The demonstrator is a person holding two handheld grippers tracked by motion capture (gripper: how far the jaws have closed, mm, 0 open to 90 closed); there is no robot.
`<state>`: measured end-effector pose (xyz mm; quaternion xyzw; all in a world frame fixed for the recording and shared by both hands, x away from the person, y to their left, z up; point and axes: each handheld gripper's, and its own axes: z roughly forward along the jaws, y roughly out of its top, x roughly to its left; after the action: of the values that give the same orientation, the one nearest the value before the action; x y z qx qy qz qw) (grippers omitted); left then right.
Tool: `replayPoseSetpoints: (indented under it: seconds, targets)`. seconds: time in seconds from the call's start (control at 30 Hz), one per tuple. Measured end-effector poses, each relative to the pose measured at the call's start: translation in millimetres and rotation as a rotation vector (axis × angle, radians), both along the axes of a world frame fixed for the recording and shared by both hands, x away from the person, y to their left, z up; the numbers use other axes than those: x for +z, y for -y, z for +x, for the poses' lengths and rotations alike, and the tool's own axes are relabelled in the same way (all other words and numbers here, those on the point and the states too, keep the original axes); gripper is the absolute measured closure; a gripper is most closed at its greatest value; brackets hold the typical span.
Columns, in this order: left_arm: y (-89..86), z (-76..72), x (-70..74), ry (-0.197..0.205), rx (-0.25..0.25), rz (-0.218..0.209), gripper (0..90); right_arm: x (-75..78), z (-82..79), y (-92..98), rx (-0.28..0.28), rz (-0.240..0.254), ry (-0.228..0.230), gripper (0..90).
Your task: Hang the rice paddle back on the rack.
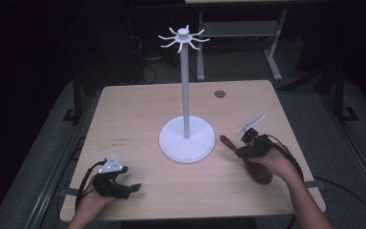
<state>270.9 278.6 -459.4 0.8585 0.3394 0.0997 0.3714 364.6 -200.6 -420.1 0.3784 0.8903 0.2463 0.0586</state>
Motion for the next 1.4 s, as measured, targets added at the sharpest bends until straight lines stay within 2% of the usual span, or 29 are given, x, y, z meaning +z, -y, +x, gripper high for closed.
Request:
replayPoseSetpoints:
  seconds: [0.03, 0.13, 0.17, 0.2, 0.23, 0.27, 0.37, 0.4, 0.47, 0.5, 0.53, 0.57, 0.6, 0.63, 0.67, 0.83, 0.93, 1.17, 1.2, 1.4]
  targets:
    - [0.3, 0.0, -0.2, 0.000, 0.001, -0.003, 13.0, 2.2, -0.6, 5.4, -0.023, 0.048, 0.030, 77.9]
    - [0.4, 0.0, -0.3, -0.001, 0.000, -0.004, 13.0, 5.8, -2.7, 12.1, -0.048, 0.106, 0.077, 77.9]
    - [0.4, 0.0, -0.3, -0.001, 0.000, -0.004, 13.0, 5.8, -2.7, 12.1, -0.048, 0.106, 0.077, 77.9]
    - [0.4, 0.1, -0.5, 0.000, -0.003, -0.003, 13.0, 8.8, -3.4, 16.6, -0.055, 0.146, 0.106, 77.9]
    - [0.5, 0.0, -0.5, -0.002, -0.005, -0.002, 13.0, 8.8, -3.4, 16.6, -0.055, 0.146, 0.106, 77.9]
    - [0.9, -0.1, -0.4, -0.001, -0.007, -0.002, 13.0, 11.6, -5.0, 19.9, -0.068, 0.180, 0.131, 77.9]
    - [1.0, -0.1, -0.4, -0.001, -0.008, -0.002, 13.0, 13.3, -6.3, 22.5, -0.075, 0.209, 0.154, 77.9]
    - [1.0, -0.1, -0.7, -0.002, -0.008, -0.002, 13.0, 14.9, -7.3, 25.6, -0.080, 0.230, 0.183, 77.9]
    - [1.0, 0.0, -0.8, -0.002, -0.009, -0.002, 13.0, 16.5, -8.8, 29.4, -0.085, 0.258, 0.212, 77.9]
    - [1.0, -0.1, -0.9, -0.003, -0.008, -0.004, 13.0, 16.5, -8.8, 29.4, -0.085, 0.258, 0.212, 77.9]
    - [1.0, 0.0, -1.0, -0.004, -0.008, -0.005, 13.0, 18.0, -10.0, 34.0, -0.091, 0.293, 0.238, 77.9]
    - [1.0, 0.0, -1.0, -0.004, -0.008, -0.005, 13.0, 18.0, -10.0, 34.0, -0.091, 0.293, 0.238, 77.9]
    - [1.2, -0.1, -1.1, -0.006, -0.008, -0.007, 13.0, 20.0, -11.8, 37.9, -0.102, 0.327, 0.256, 77.9]
    - [1.2, -0.1, -1.1, -0.006, -0.008, -0.007, 13.0, 20.0, -11.8, 37.9, -0.102, 0.327, 0.256, 77.9]
    - [1.3, 0.0, -1.3, -0.006, -0.010, -0.005, 13.0, 21.9, -12.6, 42.2, -0.103, 0.350, 0.284, 78.0]
    - [1.4, 0.2, -1.4, -0.005, -0.009, -0.007, 13.0, 26.5, -15.0, 48.3, -0.118, 0.377, 0.321, 78.0]
    - [1.4, 0.5, -1.7, -0.005, -0.008, -0.009, 13.0, 30.2, -17.4, 53.7, -0.141, 0.410, 0.351, 78.0]
    - [1.3, 0.5, -1.7, -0.005, -0.007, -0.010, 13.0, 35.5, -20.4, 58.2, -0.162, 0.437, 0.388, 78.0]
    - [1.3, 0.5, -1.7, -0.006, -0.006, -0.011, 13.0, 37.5, -21.3, 59.3, -0.164, 0.449, 0.406, 78.0]
    - [1.0, 1.0, -1.6, 0.000, -0.006, -0.013, 13.0, 46.4, -21.4, 58.3, -0.156, 0.482, 0.414, 78.0]
